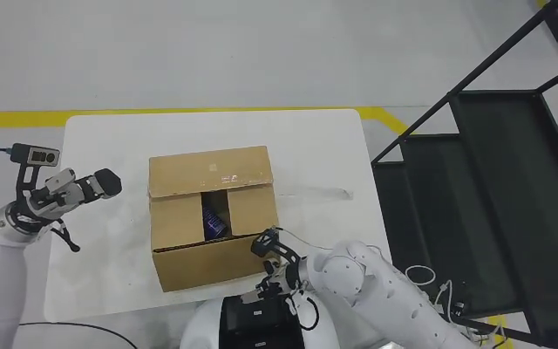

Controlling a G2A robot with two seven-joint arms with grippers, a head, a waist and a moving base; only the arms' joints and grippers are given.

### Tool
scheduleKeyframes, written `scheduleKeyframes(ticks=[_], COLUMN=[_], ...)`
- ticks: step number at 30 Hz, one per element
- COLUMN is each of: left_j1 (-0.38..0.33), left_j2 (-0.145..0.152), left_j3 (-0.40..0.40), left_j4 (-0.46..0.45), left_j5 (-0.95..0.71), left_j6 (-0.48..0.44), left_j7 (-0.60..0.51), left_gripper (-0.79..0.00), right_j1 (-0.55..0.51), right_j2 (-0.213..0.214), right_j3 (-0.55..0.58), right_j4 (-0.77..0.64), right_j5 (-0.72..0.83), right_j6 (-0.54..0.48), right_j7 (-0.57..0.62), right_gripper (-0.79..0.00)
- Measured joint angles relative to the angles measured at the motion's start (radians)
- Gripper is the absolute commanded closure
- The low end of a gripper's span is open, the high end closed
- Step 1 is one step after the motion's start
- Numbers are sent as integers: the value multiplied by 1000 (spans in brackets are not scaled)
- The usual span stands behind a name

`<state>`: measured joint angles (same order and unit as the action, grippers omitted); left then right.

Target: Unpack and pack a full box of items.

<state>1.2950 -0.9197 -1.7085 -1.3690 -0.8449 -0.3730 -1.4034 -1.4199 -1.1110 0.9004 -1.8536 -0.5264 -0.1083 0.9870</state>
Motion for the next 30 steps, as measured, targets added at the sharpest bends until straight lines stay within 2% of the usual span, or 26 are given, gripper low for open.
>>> scheduleKeyframes(ticks=[5, 9, 18, 25, 30], left_j1=[8, 9, 16, 120, 209], left_j2=[-3, -3, -4, -9, -11], left_j3=[4, 6, 7, -12, -29], left_j4=[-9, -10, -22, -98, -130], left_j5=[-16, -22, -13, -75, -96], left_j6=[4, 6, 10, 16, 13], left_j7=[9, 10, 24, 17, -24], left_gripper=[-785, -785, -785, -785, -785], right_j1=[36, 48, 58, 101, 138], right_j2=[-9, -12, 6, 6, 0], right_j3=[-23, -14, 119, 198, 203], right_j4=[47, 48, -24, 17, 56], right_j5=[16, 103, 371, 545, 585], right_j6=[-16, -55, -115, -123, -121], right_j7=[-38, -59, -23, -94, -150], right_gripper=[-785, -785, -785, -785, -785])
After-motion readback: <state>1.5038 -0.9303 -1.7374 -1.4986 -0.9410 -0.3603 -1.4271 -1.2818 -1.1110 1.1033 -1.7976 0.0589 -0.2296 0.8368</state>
